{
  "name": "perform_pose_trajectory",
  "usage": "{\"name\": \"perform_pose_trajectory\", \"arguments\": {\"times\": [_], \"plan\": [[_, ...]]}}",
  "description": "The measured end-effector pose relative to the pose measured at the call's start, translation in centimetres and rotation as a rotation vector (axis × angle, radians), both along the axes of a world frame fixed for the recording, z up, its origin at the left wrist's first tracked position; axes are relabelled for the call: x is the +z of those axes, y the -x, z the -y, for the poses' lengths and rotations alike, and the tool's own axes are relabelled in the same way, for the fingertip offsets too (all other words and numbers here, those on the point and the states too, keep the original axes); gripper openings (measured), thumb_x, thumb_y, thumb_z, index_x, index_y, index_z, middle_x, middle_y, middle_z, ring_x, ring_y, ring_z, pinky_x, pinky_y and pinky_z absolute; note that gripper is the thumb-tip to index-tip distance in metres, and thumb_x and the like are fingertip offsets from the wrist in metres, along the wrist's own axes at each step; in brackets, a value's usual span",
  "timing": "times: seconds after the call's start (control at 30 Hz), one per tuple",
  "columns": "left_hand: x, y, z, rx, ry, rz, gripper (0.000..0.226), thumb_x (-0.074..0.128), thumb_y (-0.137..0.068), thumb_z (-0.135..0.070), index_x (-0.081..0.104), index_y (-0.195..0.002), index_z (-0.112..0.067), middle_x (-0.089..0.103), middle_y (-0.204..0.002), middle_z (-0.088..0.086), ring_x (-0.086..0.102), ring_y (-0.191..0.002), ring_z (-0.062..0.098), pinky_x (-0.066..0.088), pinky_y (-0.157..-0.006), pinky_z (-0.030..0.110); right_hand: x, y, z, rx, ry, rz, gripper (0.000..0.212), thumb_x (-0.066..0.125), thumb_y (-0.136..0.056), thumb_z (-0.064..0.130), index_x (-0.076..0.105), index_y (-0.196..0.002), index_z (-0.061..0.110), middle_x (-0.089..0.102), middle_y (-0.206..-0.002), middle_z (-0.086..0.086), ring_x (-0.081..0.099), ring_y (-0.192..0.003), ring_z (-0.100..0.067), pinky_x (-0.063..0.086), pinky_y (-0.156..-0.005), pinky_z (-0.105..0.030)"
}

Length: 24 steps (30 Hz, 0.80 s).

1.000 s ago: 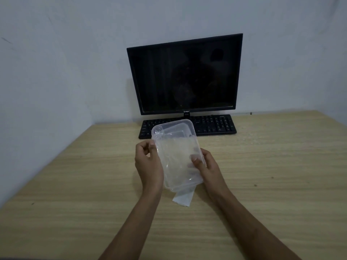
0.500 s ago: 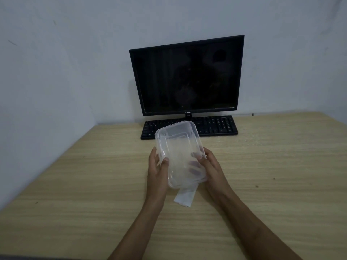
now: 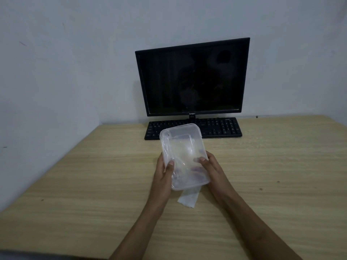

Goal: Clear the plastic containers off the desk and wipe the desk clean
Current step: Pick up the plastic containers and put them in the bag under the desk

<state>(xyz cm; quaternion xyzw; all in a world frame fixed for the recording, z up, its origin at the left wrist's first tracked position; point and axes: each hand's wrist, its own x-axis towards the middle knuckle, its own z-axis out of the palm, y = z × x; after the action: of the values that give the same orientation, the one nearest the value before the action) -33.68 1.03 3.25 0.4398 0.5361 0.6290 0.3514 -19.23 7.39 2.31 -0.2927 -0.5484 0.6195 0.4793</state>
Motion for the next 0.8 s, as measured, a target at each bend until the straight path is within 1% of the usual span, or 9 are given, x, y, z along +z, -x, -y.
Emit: {"name": "perform_pose_trajectory", "arguments": {"times": [0.1, 0.2, 0.3, 0.4, 0.5, 0.57, 0.67, 0.73, 0.8], "plan": [[0.0, 0.5, -0.2, 0.050, 0.002, 0.033, 0.033, 0.046, -0.099, -0.034, 0.048, -0.132, -0.035, 0.066, -0.117, -0.010, 0.067, -0.103, 0.012, 0.056, -0.084, 0.035, 0.1, 0.1, 0.1, 0.111, 0.045, -0.051, 0.032, 0.048, -0.099, 0.023, 0.052, -0.131, 0.021, 0.065, -0.123, 0.000, 0.063, -0.111, -0.023, 0.053, -0.090, -0.039], [-0.1, 1.1, -0.3, 0.102, 0.021, 0.103, 0.033, 0.048, -0.098, -0.037, 0.049, -0.130, -0.037, 0.067, -0.113, -0.013, 0.068, -0.101, 0.014, 0.057, -0.076, 0.032, -0.1, 0.2, 0.0, 0.257, 0.113, -0.080, 0.048, 0.046, -0.090, 0.017, 0.048, -0.137, 0.026, 0.059, -0.132, -0.005, 0.056, -0.121, -0.030, 0.044, -0.102, -0.053], [0.2, 1.5, -0.1, 0.109, 0.021, 0.113, 0.031, 0.048, -0.098, -0.036, 0.051, -0.129, -0.035, 0.069, -0.109, -0.015, 0.069, -0.097, 0.013, 0.056, -0.072, 0.031, -0.2, -0.1, -0.2, 0.344, 0.111, -0.087, 0.056, 0.045, -0.088, 0.010, 0.044, -0.140, 0.029, 0.056, -0.136, -0.006, 0.053, -0.124, -0.032, 0.042, -0.104, -0.054], [0.3, 2.1, 0.1, 0.077, 0.029, 0.091, 0.028, 0.047, -0.099, -0.034, 0.054, -0.126, -0.033, 0.069, -0.110, -0.013, 0.068, -0.099, 0.015, 0.057, -0.082, 0.041, 0.0, -0.6, 0.0, 0.398, 0.130, -0.141, 0.051, 0.047, -0.095, 0.007, 0.044, -0.141, 0.027, 0.055, -0.137, -0.007, 0.053, -0.124, -0.033, 0.042, -0.103, -0.051], [0.4, 3.0, 0.4, -0.019, 0.037, 0.091, 0.031, 0.049, -0.098, -0.034, 0.054, -0.128, -0.033, 0.068, -0.118, -0.008, 0.065, -0.110, 0.020, 0.050, -0.095, 0.050, 0.2, -0.7, 0.0, 0.376, 0.136, -0.153, 0.048, 0.050, -0.095, 0.012, 0.044, -0.141, 0.027, 0.056, -0.136, -0.004, 0.053, -0.125, -0.032, 0.041, -0.104, -0.049], [0.4, 3.5, 0.8, -0.136, 0.048, 0.102, 0.038, 0.055, -0.095, -0.032, 0.051, -0.133, -0.032, 0.064, -0.126, -0.003, 0.060, -0.117, 0.022, 0.047, -0.099, 0.049, 0.1, -0.7, -0.1, 0.349, 0.120, -0.147, 0.047, 0.053, -0.096, 0.017, 0.043, -0.142, 0.026, 0.055, -0.138, -0.007, 0.052, -0.126, -0.034, 0.039, -0.105, -0.051], [0.3, 4.1, 1.5, -0.327, 0.103, 0.158, 0.061, 0.069, -0.087, -0.024, 0.042, -0.140, -0.034, 0.059, -0.133, 0.005, 0.057, -0.122, 0.027, 0.044, -0.102, 0.050, 0.0, -0.7, -0.2, 0.321, 0.112, -0.137, 0.048, 0.054, -0.095, 0.025, 0.043, -0.142, 0.025, 0.053, -0.139, -0.012, 0.051, -0.126, -0.035, 0.036, -0.108, -0.055], [0.2, 4.5, 1.8, -0.400, 0.107, 0.188, 0.070, 0.070, -0.085, -0.016, 0.037, -0.144, -0.033, 0.057, -0.136, 0.009, 0.054, -0.125, 0.030, 0.040, -0.106, 0.050, 0.1, -0.7, -0.2, 0.319, 0.113, -0.136, 0.048, 0.056, -0.094, 0.027, 0.044, -0.141, 0.024, 0.053, -0.139, -0.012, 0.051, -0.126, -0.035, 0.036, -0.108, -0.056], [0.5, 4.8, 2.1, -0.423, 0.098, 0.205, 0.070, 0.068, -0.086, -0.011, 0.035, -0.145, -0.030, 0.057, -0.135, 0.011, 0.053, -0.126, 0.029, 0.041, -0.107, 0.046, 0.2, -0.6, -0.1, 0.322, 0.116, -0.137, 0.049, 0.057, -0.093, 0.030, 0.045, -0.140, 0.024, 0.052, -0.140, -0.010, 0.051, -0.127, -0.034, 0.034, -0.108, -0.058]]}}
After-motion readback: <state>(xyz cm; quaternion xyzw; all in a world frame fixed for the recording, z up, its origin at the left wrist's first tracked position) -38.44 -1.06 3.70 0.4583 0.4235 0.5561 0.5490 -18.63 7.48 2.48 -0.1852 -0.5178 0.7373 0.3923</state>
